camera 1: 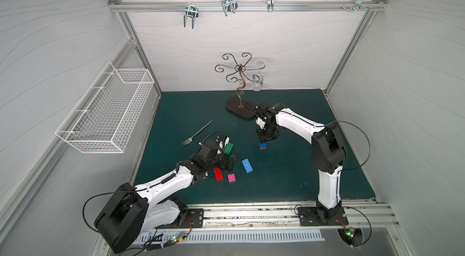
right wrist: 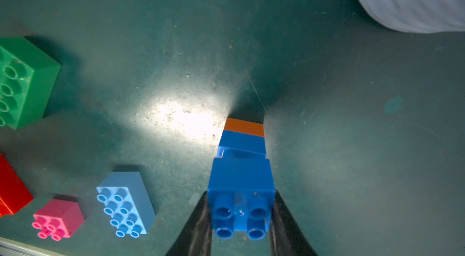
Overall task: Assemble a spoon with lego
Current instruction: Assemble the lego brick with the lego brick.
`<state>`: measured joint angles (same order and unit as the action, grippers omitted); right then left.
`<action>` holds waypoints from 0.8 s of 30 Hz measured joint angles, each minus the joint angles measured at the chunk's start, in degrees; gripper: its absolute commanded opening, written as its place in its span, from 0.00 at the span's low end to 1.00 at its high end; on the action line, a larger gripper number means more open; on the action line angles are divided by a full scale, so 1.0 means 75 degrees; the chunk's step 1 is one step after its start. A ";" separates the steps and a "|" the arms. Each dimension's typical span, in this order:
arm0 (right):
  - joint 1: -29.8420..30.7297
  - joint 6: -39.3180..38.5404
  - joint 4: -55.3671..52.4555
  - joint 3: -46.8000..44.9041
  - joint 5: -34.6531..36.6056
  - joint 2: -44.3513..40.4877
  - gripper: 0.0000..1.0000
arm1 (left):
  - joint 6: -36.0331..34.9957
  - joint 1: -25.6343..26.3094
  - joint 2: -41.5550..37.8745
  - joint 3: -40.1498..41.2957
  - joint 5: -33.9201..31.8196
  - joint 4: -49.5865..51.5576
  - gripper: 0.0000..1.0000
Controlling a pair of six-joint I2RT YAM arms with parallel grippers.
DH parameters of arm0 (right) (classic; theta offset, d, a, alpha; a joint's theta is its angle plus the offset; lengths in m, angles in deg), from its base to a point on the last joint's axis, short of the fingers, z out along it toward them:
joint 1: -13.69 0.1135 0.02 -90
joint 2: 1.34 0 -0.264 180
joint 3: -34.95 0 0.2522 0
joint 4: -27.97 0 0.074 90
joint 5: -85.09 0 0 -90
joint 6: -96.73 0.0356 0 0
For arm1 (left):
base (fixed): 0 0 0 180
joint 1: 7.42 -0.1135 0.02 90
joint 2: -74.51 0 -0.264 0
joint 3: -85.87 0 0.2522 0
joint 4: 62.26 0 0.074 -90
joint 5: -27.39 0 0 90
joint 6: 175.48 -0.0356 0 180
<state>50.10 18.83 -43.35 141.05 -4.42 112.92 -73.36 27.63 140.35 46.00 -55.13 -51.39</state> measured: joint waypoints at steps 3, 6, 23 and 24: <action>0.0026 0.0000 -0.0006 -0.0041 -0.0003 0.0032 0.28 | 0.0000 0.0000 0.0000 0.0000 0.0000 0.0000 0.99; 0.0055 0.0000 0.0006 -0.0064 -0.0020 0.0044 0.28 | 0.0000 0.0000 0.0000 0.0000 0.0000 0.0000 0.99; 0.0102 0.0134 -0.0221 0.0256 0.0108 0.0373 0.28 | 0.0000 0.0000 0.0000 0.0000 -0.0003 0.0003 0.98; 0.0102 0.0152 -0.0245 0.0280 0.0122 0.0393 0.28 | 0.0000 0.0000 0.0000 0.0000 -0.0003 0.0000 0.99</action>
<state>50.86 19.97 -45.19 143.15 -3.50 115.87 -73.36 27.63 140.35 46.00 -55.15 -51.39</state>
